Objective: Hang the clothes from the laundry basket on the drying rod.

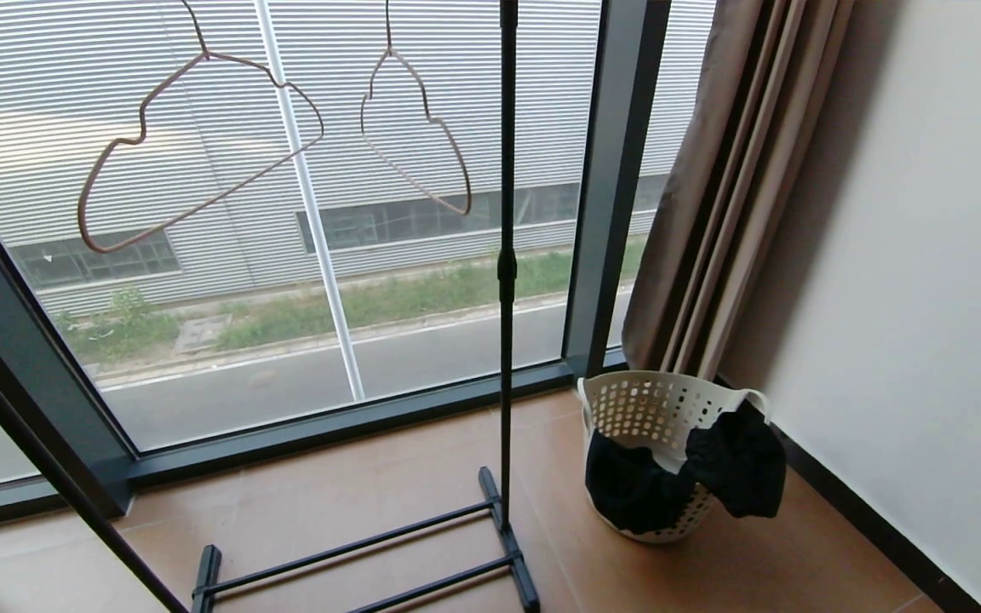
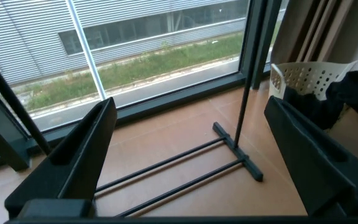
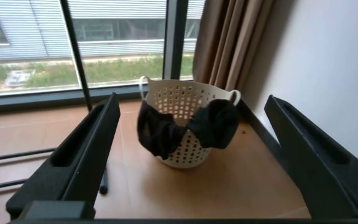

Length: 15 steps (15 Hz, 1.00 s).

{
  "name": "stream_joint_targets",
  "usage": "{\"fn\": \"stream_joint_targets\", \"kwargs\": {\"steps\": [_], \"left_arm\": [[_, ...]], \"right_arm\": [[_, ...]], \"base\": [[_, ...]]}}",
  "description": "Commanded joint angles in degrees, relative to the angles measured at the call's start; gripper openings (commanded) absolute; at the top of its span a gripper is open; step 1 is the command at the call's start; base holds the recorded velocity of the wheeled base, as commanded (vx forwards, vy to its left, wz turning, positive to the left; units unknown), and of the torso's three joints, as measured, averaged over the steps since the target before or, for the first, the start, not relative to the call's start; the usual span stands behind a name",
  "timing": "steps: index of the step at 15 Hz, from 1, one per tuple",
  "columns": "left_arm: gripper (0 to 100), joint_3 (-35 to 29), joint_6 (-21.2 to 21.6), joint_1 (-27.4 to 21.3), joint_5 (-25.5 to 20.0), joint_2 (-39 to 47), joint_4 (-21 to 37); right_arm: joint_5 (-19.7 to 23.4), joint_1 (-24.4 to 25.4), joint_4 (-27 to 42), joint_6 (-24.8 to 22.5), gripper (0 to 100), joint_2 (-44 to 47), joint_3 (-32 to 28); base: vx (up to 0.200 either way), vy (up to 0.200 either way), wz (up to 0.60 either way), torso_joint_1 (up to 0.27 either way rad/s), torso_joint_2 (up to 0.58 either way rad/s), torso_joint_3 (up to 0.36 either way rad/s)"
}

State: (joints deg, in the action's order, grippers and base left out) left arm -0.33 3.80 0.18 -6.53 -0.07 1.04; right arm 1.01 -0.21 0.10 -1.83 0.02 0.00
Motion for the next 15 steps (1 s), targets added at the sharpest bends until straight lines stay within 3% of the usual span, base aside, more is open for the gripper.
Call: {"fn": "stream_joint_targets", "kwargs": {"steps": [1,3,9,11,15], "left_arm": [[100,-0.02,-0.02,-0.01,0.03,0.07,0.02],[100,-0.02,-0.02,-0.01,0.03,0.07,0.02],[100,-0.02,-0.02,-0.01,-0.06,0.07,0.02],[100,0.07,-0.02,-0.01,0.03,0.07,0.02],[100,-0.02,0.06,-0.01,-0.06,0.07,0.02]], "right_arm": [[0.04,-0.06,-0.01,-0.02,100,-0.02,0.0],[0.04,-0.06,-0.01,-0.02,100,-0.02,0.0],[0.13,-0.06,-0.01,-0.02,100,-0.02,0.0],[0.13,-0.06,-0.01,-0.02,100,-0.02,0.0],[0.13,-0.06,-0.01,-0.02,100,-0.02,0.0]], "base": [[0.0,-0.2,0.0,0.007,0.01,-0.002],[0.0,-0.2,0.0,0.002,0.01,0.002],[0.2,-0.2,0.0,0.003,0.0,0.004],[0.2,0.0,0.0,0.0,0.0,0.002],[0.0,-0.2,0.0,0.005,0.0,-0.002]]}}
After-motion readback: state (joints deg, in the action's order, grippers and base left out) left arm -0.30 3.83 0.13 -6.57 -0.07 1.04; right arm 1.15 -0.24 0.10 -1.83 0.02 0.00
